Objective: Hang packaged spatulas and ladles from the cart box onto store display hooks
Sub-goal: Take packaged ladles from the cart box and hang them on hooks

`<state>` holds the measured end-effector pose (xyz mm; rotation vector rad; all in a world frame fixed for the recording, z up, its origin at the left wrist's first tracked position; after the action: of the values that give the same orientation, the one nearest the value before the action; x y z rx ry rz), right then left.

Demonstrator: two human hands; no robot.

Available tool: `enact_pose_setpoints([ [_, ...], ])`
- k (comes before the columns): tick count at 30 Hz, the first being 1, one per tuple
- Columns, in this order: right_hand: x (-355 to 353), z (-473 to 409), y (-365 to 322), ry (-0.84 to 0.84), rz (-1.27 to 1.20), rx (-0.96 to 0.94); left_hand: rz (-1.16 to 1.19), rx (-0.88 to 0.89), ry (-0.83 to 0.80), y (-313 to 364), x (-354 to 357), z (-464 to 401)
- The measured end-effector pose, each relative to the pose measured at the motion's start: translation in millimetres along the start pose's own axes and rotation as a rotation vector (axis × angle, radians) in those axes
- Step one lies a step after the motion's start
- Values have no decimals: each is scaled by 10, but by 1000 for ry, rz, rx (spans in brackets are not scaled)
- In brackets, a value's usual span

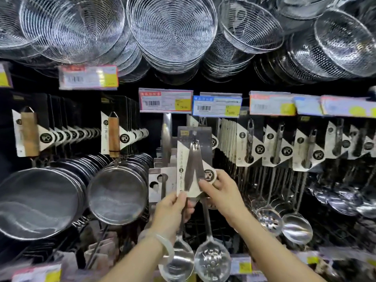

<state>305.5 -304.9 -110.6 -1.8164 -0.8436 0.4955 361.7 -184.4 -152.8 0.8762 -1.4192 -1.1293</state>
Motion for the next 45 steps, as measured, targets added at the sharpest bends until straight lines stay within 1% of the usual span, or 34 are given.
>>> enact_pose_setpoints([
  [6, -271, -109, -250, 104, 10, -136, 10, 130, -99, 188, 310, 62],
  [10, -294, -233, -351, 134, -26, -177, 9, 189, -112, 346, 436, 48],
  [15, -225, -334, -382, 146, -5, -177, 12, 161, -87, 372, 456, -11],
  [22, -146, -338, -373, 197, -19, -214, 57, 236, 31, 372, 421, -68],
  [25, -133, -316, -329, 188, -17, -209, 73, 227, 55, 296, 411, -54],
  [28, -149, -306, -294, 167, -7, -199, 39, 215, 69, 248, 411, -58],
  [33, -217, -350, -260, 167, -73, -163, 29, 250, 40, 332, 485, -23],
  [35, -227, -397, -242, 166, -93, -134, 36, 238, 32, 355, 519, -26],
  [39, -177, -460, -183, 153, -55, -70, 37, 166, 58, 286, 512, -77],
  [45, -16, -730, -150, 225, 123, -51, -75, 206, 147, 306, 602, -400],
])
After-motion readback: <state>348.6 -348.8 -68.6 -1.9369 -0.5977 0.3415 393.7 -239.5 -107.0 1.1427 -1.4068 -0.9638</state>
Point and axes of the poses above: each hand's wrist, its own z-axis away from the middle knuckle, its own x-axis out of the palm, y = z × x, the point moved 4 cm from there along -z, towards the middle knuckle, and after that the axes turned 15 degrees about y, right-handed, at the moved point
